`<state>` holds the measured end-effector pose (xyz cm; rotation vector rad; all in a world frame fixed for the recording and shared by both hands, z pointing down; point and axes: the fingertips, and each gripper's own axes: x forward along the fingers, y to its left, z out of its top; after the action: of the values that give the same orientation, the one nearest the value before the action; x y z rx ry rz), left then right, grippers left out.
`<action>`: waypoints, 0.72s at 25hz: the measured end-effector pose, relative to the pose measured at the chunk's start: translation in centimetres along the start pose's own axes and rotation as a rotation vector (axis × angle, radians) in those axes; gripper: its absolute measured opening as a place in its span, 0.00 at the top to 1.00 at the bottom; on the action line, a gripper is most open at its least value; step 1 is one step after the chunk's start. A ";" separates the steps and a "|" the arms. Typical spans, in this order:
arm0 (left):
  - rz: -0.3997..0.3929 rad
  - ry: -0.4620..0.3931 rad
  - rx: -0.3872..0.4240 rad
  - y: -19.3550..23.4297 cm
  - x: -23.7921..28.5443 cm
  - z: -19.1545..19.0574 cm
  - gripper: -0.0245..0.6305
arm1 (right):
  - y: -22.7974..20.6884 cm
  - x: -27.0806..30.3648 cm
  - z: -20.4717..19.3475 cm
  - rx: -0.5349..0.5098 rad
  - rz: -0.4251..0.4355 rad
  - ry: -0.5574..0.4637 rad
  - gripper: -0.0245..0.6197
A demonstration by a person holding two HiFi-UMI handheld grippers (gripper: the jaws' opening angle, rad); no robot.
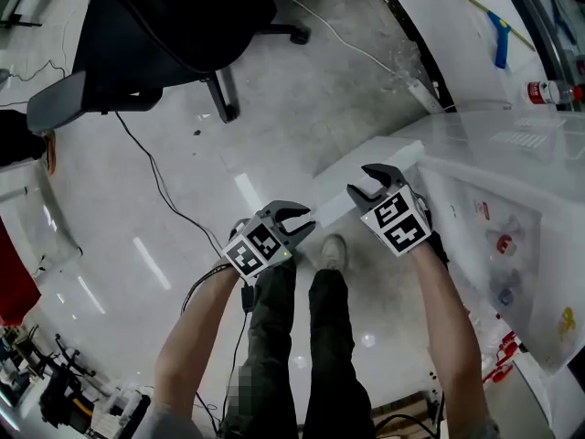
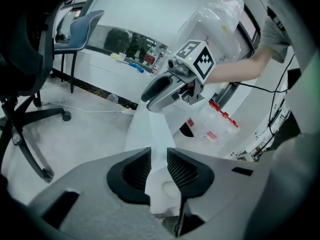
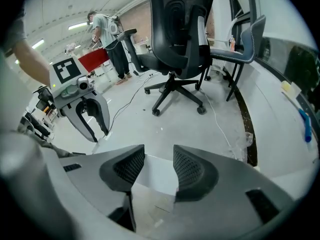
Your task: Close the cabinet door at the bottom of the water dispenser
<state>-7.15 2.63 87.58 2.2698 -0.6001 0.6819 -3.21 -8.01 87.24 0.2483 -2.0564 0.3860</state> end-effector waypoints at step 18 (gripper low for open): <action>-0.006 -0.127 -0.066 -8.1 4.9 2.8 0.81 | 1.9 -3.4 -7.3 0.082 -0.207 0.050 0.70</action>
<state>2.08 4.88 85.01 2.2640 -0.6663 0.5104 3.70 -3.47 87.25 0.4917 -1.9464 0.3459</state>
